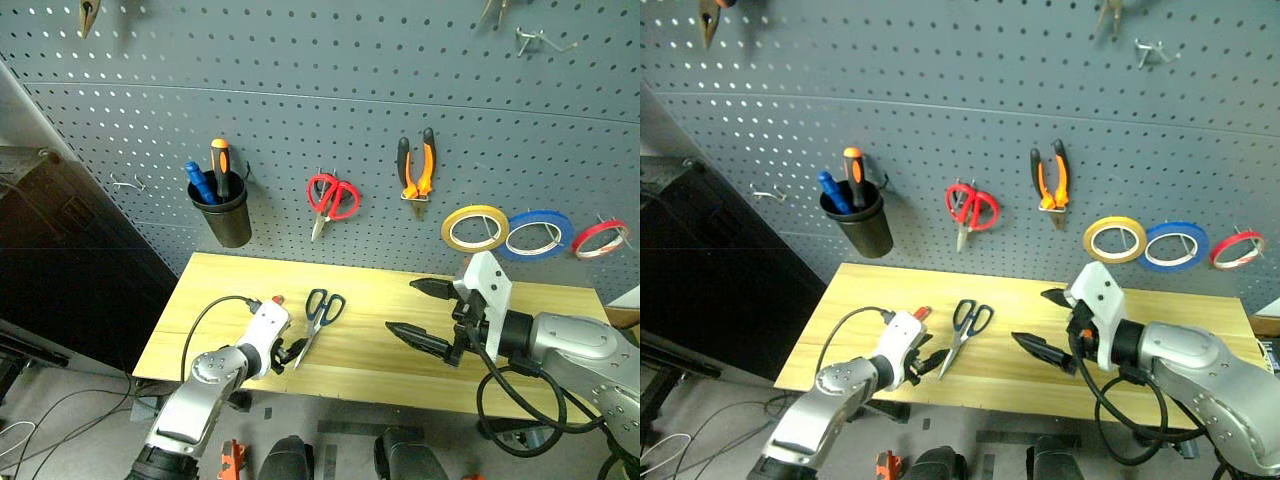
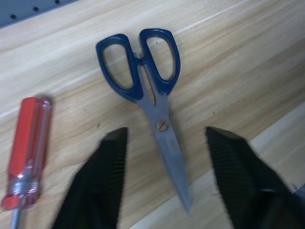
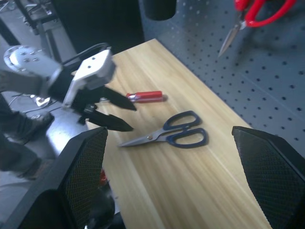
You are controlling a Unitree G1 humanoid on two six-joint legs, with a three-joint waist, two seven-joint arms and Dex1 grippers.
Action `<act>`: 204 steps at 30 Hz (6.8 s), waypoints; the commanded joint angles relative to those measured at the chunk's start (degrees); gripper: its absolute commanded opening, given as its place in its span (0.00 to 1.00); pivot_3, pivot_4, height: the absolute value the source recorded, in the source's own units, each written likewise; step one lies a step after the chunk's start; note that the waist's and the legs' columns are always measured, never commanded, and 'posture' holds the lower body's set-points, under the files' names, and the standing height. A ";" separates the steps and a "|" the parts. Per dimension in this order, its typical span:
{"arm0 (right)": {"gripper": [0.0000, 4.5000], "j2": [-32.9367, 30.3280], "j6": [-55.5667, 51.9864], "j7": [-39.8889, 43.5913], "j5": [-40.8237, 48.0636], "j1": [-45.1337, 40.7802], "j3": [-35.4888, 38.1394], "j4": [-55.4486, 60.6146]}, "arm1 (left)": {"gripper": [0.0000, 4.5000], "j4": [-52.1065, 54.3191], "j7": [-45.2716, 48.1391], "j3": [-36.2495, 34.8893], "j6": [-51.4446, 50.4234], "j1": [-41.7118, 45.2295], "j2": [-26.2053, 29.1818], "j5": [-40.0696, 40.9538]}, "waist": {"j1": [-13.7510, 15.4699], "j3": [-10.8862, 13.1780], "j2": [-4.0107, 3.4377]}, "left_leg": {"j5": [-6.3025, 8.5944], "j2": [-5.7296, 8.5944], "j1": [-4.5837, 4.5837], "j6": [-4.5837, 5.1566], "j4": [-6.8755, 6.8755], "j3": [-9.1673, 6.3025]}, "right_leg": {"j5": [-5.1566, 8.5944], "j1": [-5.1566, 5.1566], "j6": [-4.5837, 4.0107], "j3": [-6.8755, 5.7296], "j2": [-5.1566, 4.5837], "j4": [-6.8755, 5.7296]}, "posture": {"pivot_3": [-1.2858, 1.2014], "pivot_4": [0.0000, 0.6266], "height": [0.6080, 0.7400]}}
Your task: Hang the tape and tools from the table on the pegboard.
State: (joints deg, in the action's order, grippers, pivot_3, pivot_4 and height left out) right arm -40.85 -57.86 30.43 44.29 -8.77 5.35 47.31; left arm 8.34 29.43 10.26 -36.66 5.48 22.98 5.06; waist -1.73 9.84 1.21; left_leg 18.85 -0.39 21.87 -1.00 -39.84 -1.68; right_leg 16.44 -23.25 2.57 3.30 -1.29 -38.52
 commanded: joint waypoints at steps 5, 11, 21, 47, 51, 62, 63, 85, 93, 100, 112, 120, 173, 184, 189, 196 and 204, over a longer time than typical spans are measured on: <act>1.00 -1.43 0.08 0.47 2.00 -1.40 -0.13 0.76 | 0.99 -5.57 -3.55 2.82 -9.60 6.56 -4.80 -1.23 | -0.21 0.05 0.06 | 0.00 -0.01 -0.01 0.00 0.02 0.00 | 0.00 -0.01 0.00 0.00 0.01 0.00 | 0.49 0.29 1.00; 1.00 -1.45 -0.38 -0.28 3.88 -2.39 0.18 0.35 | 0.99 -10.38 -7.40 4.38 -15.03 9.95 -8.26 -2.91 | -0.14 0.13 0.18 | 0.00 -0.01 0.00 0.00 0.00 0.00 | 0.00 -0.01 0.00 0.01 0.01 -0.02 | 0.48 0.30 1.00; 1.00 -1.45 0.21 -1.32 3.31 -2.95 -2.14 0.99 | 0.99 -18.77 -9.51 4.17 -15.55 14.49 -11.16 -3.50 | -0.21 0.15 0.20 | 0.00 -0.01 0.00 -0.01 0.00 0.00 | 0.00 -0.01 0.00 0.04 0.00 -0.01 | 0.47 0.31 1.00; 1.00 -2.02 -0.93 -2.95 6.18 -3.56 -1.31 0.39 | 0.25 -34.71 -9.61 0.58 -11.92 21.48 -12.93 -3.92 | -0.21 0.11 0.15 | -0.02 0.02 -0.11 -0.02 -0.04 0.00 | 0.00 0.06 0.00 0.03 -0.02 -0.10 | 0.47 0.31 1.00; 1.00 -1.91 -0.99 -3.39 6.44 -3.42 -1.21 0.40 | 0.25 -33.91 -7.10 1.58 -8.66 20.64 -11.59 -4.29 | -0.25 0.11 0.15 | -0.02 0.02 -0.11 -0.02 -0.04 0.00 | 0.00 0.06 0.00 0.04 -0.02 -0.10 | 0.47 0.31 1.00; 1.00 -1.38 0.74 -6.96 6.02 -3.95 1.10 1.72 | 0.25 -19.47 1.13 1.24 4.03 11.04 -2.82 -2.98 | -1.23 0.35 0.14 | -0.02 -0.05 -0.01 -0.03 0.02 0.00 | 0.00 -0.03 0.00 0.05 -0.04 -0.03 | 0.47 0.32 1.00; 1.00 -1.28 0.95 -7.36 6.06 -4.07 1.40 1.81 | 0.25 -17.75 1.25 0.44 4.82 9.72 -2.52 -2.38 | -1.32 0.42 0.14 | -0.02 -0.06 0.01 -0.03 0.02 -0.01 | 0.00 -0.04 0.00 0.05 -0.04 -0.03 | 0.47 0.31 1.00; 1.00 -4.66 2.63 -8.80 4.38 -7.08 2.98 4.78 | 0.24 2.49 1.73 -11.85 50.98 -5.02 3.65 -0.99 | -1.37 0.70 -0.03 | 0.00 -0.09 0.16 -0.02 0.20 -0.05 | -0.05 -0.05 -0.07 -0.10 -0.10 0.36 | 0.48 0.29 1.00; 1.00 -5.14 4.16 -7.48 3.68 -9.64 4.65 1.95 | 0.24 7.74 -1.86 -12.06 46.11 0.03 0.43 0.33 | -0.47 0.70 -0.03 | 0.01 -0.08 0.32 -0.01 0.15 -0.35 | -0.07 0.00 -0.09 -0.63 -0.15 0.48 | 0.49 0.28 1.00; 1.00 -5.32 4.64 -7.28 3.09 -10.88 4.28 0.91 | 0.24 5.11 -1.90 -9.40 42.21 5.85 -1.68 -0.88 | -0.08 0.70 -0.04 | 0.00 -0.04 0.52 -0.01 0.01 -0.48 | -0.07 -0.03 -0.10 -0.85 -0.13 0.47 | 0.49 0.28 1.00; 1.00 -4.86 4.85 -8.21 3.15 -11.96 3.42 0.96 | 0.24 -8.27 -1.47 -7.80 47.37 10.63 -1.97 -3.33 | -0.13 0.69 -0.04 | -0.01 -0.02 0.54 -0.01 -0.06 -0.53 | -0.07 -0.04 -0.11 -0.95 -0.11 0.43 | 0.48 0.28 1.00; 1.00 -2.49 5.38 -9.01 2.43 -15.14 1.22 0.01 | 0.24 -12.27 -1.77 -6.12 49.93 13.49 -3.69 -4.63 | -0.14 0.69 -0.04 | -0.02 -0.01 0.55 -0.03 -0.08 -0.54 | -0.08 -0.04 -0.11 -0.95 -0.12 0.42 | 0.48 0.28 1.00; 1.00 1.79 -13.76 -19.31 19.04 -17.07 -6.96 -2.27 | 0.21 -43.97 4.26 -2.22 10.51 20.53 3.83 -8.85 | -0.53 0.68 -0.11 | -0.11 0.05 0.41 -0.05 -0.23 -0.64 | -0.07 -0.17 -0.14 -0.93 -0.12 -0.30 | 0.48 0.29 1.00; 1.00 -2.81 -2.16 -10.76 7.16 -18.67 -8.28 -1.15 | 0.21 -29.44 -6.14 -15.01 21.21 10.13 1.49 -3.10 | -0.90 0.65 -0.08 | -0.12 0.00 0.49 -0.07 -0.22 -0.67 | -0.07 -0.27 -0.14 -0.86 -0.20 -0.31 | 0.49 0.25 1.00; 1.00 -3.56 5.15 -3.31 4.19 -18.43 -7.10 -1.39 | 0.21 -13.06 -9.82 -18.56 29.36 -2.27 -0.34 -2.37 | -0.88 0.17 -0.01 | -0.23 0.01 0.75 -0.31 -0.20 -0.61 | -0.07 -0.59 -0.14 -0.86 -0.25 -0.33 | 0.50 0.20 1.00; 1.00 -4.77 10.52 3.20 0.57 -18.93 -6.00 -6.11 | 0.21 2.51 -15.51 -18.16 35.35 -4.14 -3.95 -3.75 | 1.94 -1.60 0.23 | -0.29 0.08 0.93 -0.34 -0.22 -0.59 | -0.18 -0.76 -0.31 -0.92 -0.32 -0.39 | 0.53 0.12 1.00; 1.00 -5.65 13.90 9.06 -2.50 -22.82 -6.02 -11.25 | 0.21 9.12 -16.47 -17.57 35.76 5.84 -5.51 -2.51 | 3.18 -3.24 0.28 | -0.34 0.11 -0.04 -0.25 -0.14 -0.42 | -0.22 0.03 -0.38 -0.97 0.03 -0.43 | 0.54 0.07 1.00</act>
State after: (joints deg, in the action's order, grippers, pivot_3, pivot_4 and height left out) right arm -46.06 -45.39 38.27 41.96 -30.34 -2.51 35.94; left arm 14.06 14.05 -6.91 -2.16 8.81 17.73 1.91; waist 1.45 6.59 1.50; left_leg 18.50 -0.28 21.82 -1.24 -39.99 -2.09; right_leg 16.22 -23.21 2.19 2.33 -1.21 -38.96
